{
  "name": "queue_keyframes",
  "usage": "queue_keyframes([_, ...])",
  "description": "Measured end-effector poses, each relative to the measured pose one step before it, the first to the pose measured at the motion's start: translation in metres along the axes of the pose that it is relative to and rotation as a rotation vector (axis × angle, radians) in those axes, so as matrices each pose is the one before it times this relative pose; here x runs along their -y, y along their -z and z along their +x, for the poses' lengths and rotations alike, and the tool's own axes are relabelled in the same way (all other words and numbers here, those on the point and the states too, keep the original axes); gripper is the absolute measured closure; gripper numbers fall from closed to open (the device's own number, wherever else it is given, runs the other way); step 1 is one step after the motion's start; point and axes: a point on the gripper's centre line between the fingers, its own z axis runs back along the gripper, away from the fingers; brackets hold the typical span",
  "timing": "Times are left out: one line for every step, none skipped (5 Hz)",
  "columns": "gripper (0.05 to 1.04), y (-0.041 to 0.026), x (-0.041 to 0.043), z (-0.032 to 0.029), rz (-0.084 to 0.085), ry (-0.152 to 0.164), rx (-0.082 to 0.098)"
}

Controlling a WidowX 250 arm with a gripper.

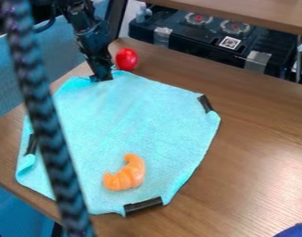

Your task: Fold the cloth from top left to bottom right

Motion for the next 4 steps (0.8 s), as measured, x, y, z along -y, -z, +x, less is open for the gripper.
queue_keyframes([1.031, 0.00038, 0.00591, 0.00078, -0.0275, -0.0133, 0.0113])
queue_keyframes([1.032, -0.01943, 0.01526, 0.00266, -0.0079, 0.0, 0.0623])
queue_keyframes([1.032, -0.00827, 0.03573, 0.0025, 0.0138, 0.0615, 0.0591])
queue_keyframes([1.032, -0.01079, 0.02715, 0.00057, 0.0522, 0.0404, 0.0685])
